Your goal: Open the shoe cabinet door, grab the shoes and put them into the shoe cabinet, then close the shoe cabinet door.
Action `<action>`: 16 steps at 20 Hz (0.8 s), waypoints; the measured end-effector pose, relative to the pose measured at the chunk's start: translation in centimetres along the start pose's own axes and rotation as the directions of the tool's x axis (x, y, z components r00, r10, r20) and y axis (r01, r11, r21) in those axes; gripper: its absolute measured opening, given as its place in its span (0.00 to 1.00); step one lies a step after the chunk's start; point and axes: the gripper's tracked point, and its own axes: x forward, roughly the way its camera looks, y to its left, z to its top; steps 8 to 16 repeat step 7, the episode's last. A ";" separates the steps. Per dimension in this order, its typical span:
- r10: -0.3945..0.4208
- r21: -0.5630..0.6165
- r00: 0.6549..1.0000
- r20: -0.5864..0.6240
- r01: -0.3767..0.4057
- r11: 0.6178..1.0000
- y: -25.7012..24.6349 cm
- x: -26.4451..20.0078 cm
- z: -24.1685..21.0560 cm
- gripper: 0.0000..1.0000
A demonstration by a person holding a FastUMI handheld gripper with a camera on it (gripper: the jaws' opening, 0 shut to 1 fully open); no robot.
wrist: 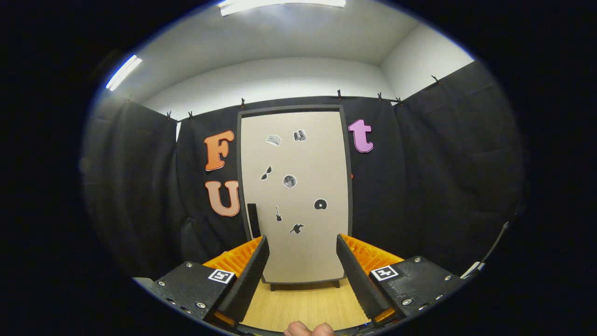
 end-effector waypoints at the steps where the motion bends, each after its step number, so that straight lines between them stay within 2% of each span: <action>1: 0.001 0.001 1.000 -0.003 -0.001 1.000 0.0 0.1 -0.1 0.91; 16: 0.004 0.001 1.000 -0.005 -0.004 1.000 0.2 0.5 -0.3 0.91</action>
